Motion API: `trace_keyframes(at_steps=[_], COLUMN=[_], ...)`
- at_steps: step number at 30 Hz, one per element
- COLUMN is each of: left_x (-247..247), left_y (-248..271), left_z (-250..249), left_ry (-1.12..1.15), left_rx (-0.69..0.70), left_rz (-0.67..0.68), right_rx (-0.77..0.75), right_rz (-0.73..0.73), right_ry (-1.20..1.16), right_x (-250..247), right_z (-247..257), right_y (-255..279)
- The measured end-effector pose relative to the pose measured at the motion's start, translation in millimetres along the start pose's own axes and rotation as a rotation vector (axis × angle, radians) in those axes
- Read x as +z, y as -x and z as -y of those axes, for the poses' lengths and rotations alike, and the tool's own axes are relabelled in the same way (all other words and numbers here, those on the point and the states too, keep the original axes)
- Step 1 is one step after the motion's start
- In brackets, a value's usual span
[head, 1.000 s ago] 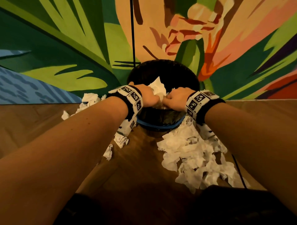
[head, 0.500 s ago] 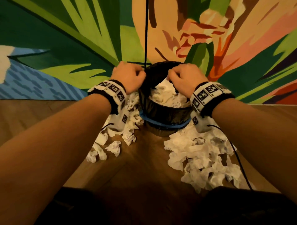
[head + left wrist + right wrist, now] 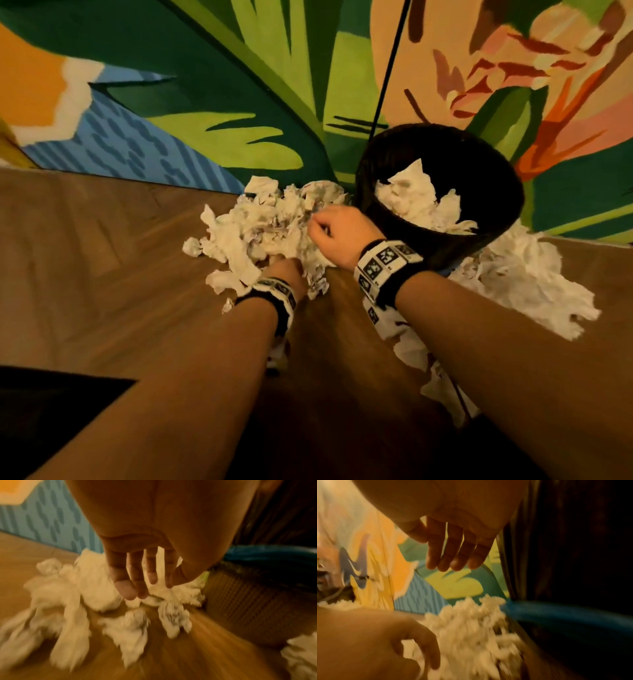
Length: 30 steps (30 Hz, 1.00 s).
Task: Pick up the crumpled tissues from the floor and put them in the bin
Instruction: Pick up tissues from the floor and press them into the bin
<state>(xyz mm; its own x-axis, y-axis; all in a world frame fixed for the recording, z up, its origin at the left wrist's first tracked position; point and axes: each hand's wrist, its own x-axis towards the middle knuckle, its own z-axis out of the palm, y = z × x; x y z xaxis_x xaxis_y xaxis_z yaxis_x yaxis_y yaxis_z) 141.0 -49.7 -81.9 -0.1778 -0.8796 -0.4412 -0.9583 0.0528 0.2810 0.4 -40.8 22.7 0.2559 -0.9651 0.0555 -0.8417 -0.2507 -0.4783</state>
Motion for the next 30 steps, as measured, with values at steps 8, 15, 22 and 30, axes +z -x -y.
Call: trace_keyframes(at_steps=[8,15,22,30], left_x=[66,79,80,55], left_y=[6,7,14,31], left_z=[24,26,38,39], left_ry=[0.12,0.207,0.173,0.24], left_rx=[-0.201,-0.221,-0.178,-0.155], left_rz=[0.171,0.181,0.183,-0.1], right_rx=[0.317,0.31,0.325,0.631], right_rz=[0.494,0.694,0.522,0.439], right_ry=[0.081,0.114,0.219,-0.097], right_x=[96,138,150,137], right_z=[-67,-68,-82,-96], right_y=[34,30,47,79])
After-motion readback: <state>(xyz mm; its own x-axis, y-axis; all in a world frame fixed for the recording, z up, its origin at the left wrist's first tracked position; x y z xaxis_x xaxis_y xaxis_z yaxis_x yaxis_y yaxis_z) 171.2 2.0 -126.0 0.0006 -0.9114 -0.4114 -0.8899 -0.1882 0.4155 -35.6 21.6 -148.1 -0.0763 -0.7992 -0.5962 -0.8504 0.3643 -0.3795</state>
